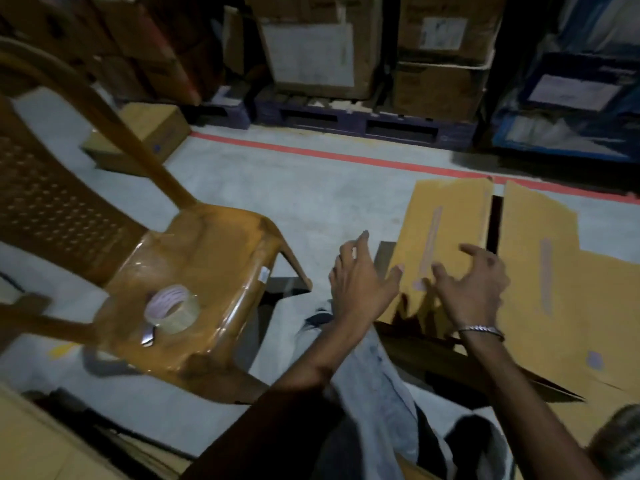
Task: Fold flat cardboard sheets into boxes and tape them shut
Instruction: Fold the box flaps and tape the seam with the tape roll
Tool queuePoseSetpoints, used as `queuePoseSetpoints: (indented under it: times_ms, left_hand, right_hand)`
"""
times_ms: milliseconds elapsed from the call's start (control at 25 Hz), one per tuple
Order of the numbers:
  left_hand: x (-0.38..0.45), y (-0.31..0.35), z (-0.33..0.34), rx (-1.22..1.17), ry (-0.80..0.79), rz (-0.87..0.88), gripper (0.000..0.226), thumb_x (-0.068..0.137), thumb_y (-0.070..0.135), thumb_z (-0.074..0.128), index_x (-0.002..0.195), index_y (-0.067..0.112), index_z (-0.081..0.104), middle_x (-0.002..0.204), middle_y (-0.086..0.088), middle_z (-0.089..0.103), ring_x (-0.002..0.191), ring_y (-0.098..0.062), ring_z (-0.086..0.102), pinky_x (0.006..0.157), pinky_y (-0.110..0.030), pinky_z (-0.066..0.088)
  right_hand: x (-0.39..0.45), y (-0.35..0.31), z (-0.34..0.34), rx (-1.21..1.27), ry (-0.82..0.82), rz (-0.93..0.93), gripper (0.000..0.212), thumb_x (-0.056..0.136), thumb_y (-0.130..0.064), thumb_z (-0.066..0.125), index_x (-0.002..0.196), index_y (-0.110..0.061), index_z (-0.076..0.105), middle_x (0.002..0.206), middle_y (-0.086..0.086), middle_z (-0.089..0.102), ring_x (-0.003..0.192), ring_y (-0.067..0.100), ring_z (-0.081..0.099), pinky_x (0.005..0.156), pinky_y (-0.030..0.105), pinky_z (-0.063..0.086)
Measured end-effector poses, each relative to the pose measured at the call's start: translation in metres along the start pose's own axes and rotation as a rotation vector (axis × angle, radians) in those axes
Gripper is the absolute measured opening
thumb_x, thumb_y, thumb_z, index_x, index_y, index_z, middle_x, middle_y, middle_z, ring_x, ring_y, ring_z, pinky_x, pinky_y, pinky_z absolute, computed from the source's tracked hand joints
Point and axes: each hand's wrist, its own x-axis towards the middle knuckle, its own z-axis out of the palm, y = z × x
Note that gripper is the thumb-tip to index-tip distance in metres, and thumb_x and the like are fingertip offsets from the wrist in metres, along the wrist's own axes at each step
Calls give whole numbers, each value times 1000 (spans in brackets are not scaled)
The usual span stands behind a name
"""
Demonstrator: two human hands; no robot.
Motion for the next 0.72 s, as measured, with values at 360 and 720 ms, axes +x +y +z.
queuePoseSetpoints:
  times_ms: [360, 720]
  left_hand:
    - [-27, -251, -225, 507, 159, -232, 68, 86, 52, 70, 144, 22, 49, 138, -11, 58, 127, -33, 52, 100, -48, 46]
    - [-14, -301, -215, 634, -44, -34, 67, 88, 56, 60, 148, 32, 45, 122, 4, 71, 116, -24, 66, 112, -51, 37]
  right_hand:
    - [-134, -193, 163, -130, -638, -448, 33, 89, -44, 69, 118, -31, 68, 136, 1, 52, 136, 28, 36, 104, 47, 40]
    - [-182, -160, 227, -211, -728, -477, 15, 92, -28, 66, 104, -21, 71, 126, 4, 52, 125, 30, 42, 100, 47, 50]
